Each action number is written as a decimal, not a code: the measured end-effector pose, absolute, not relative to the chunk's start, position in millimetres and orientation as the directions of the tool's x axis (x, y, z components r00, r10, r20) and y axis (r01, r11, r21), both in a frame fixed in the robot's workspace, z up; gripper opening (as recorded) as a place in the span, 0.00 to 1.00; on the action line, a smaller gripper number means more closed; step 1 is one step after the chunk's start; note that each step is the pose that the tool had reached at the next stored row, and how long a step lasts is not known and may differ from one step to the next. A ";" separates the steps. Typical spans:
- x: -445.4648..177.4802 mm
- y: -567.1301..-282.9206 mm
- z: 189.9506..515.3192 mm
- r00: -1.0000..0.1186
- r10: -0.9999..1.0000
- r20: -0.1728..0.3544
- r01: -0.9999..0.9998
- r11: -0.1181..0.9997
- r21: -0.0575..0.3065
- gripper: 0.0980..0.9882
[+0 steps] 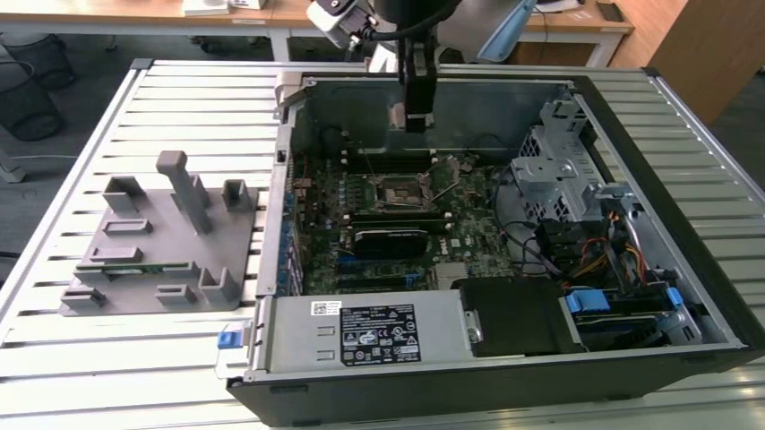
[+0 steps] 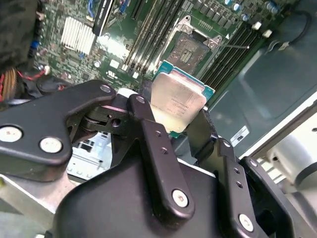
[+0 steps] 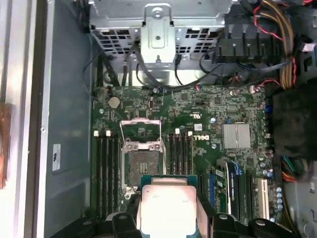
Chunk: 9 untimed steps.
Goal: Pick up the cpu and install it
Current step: 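Place the cpu into insertion slot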
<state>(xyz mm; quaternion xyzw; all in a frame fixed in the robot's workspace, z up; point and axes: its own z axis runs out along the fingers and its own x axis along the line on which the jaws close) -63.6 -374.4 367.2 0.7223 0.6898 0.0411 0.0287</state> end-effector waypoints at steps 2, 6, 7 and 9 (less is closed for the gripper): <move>-63.6 -374.4 366.9 0.078 0.997 0.020 0.992 -0.080 0.098 0.48; -63.6 -374.4 366.4 0.145 0.989 0.020 0.984 -0.147 0.099 0.48; -63.6 -374.4 366.2 0.162 0.987 0.020 0.982 -0.163 0.099 0.48; -63.6 -374.4 366.0 0.195 0.981 0.020 0.975 -0.196 0.099 0.48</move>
